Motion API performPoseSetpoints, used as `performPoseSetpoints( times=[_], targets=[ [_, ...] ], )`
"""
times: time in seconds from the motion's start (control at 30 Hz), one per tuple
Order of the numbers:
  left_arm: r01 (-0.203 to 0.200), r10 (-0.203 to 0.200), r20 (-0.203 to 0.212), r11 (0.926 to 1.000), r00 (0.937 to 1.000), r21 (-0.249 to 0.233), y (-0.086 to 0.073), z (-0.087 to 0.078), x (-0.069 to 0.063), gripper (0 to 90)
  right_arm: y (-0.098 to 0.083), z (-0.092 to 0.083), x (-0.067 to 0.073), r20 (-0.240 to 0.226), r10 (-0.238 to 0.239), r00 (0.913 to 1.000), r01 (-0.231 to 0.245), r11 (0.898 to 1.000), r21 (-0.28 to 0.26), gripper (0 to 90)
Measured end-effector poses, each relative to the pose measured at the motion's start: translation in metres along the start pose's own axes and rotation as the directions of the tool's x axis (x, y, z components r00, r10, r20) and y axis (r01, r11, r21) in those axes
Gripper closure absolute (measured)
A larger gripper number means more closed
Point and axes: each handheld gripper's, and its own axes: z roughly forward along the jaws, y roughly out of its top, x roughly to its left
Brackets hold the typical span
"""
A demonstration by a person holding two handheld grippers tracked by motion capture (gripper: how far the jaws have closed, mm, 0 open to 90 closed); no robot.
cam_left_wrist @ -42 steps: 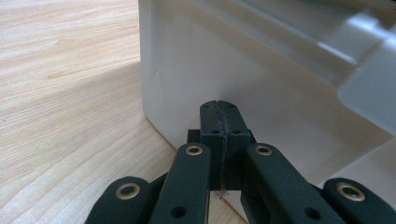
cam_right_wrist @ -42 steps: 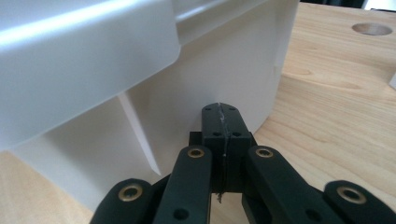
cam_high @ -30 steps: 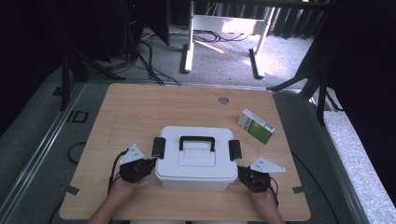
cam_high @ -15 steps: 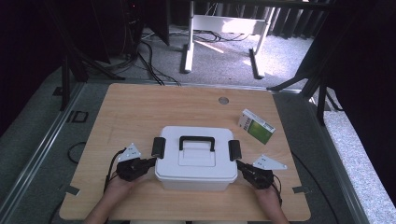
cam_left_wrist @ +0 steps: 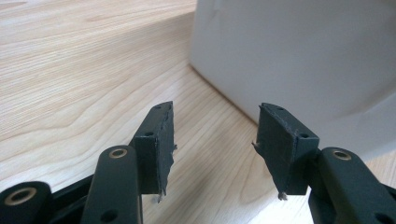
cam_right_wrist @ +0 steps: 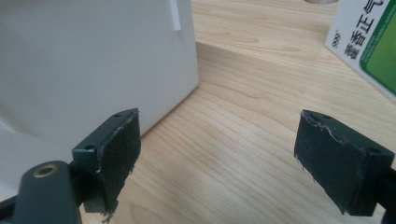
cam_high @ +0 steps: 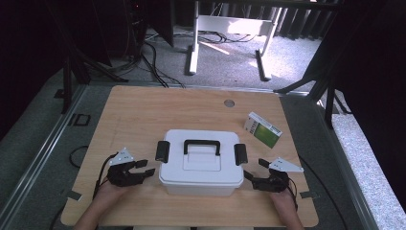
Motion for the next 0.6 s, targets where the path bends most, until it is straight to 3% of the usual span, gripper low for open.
performPoseSetpoints(
  times=[0.13, 0.23, 0.3, 0.4, 0.53, 0.57, 0.6],
  targets=[
    [-0.007, 0.007, 0.016, 0.9998, 0.9999, 0.020, -0.004, -0.008, 0.007, 38.2, 0.000, -0.002, -0.003, 0.010, -0.004, 0.9999, 0.004, 1.000, 0.002, 13.3],
    [-0.005, 0.003, 0.028, 0.9981, 0.9996, 0.062, -0.007, -0.015, 0.013, 27.6, 0.000, -0.006, -0.004, 0.009, -0.010, 0.9999, 0.011, 1.000, -0.009, 13.2],
    [-0.005, 0.003, 0.016, 0.9947, 0.9999, 0.102, -0.009, -0.021, 0.018, 24.3, -0.001, -0.009, -0.006, 0.007, -0.019, 0.9998, 0.019, 1.000, -0.013, 12.9],
    [-0.007, 0.003, 0.032, 0.9914, 0.9995, 0.131, -0.010, -0.029, 0.023, 18.0, -0.002, -0.012, -0.008, 0.000, -0.030, 0.9996, 0.030, 0.999, -0.021, 12.4],
    [-0.051, 0.046, 0.029, 0.9788, 0.9985, 0.198, -0.011, -0.049, 0.032, 15.2, -0.004, -0.017, -0.011, -0.005, -0.024, 0.9997, 0.024, 1.000, -0.015, 12.9],
    [-0.051, 0.046, 0.029, 0.9788, 0.9985, 0.198, -0.011, -0.049, 0.032, 15.3, -0.004, -0.017, -0.011, -0.005, -0.024, 0.9997, 0.024, 1.000, -0.015, 12.9],
    [-0.059, 0.055, 0.021, 0.9720, 0.9982, 0.227, -0.011, -0.054, 0.034, 15.3, -0.004, -0.018, -0.011, -0.009, -0.028, 0.9996, 0.028, 0.999, -0.018, 13.0]
  ],
)
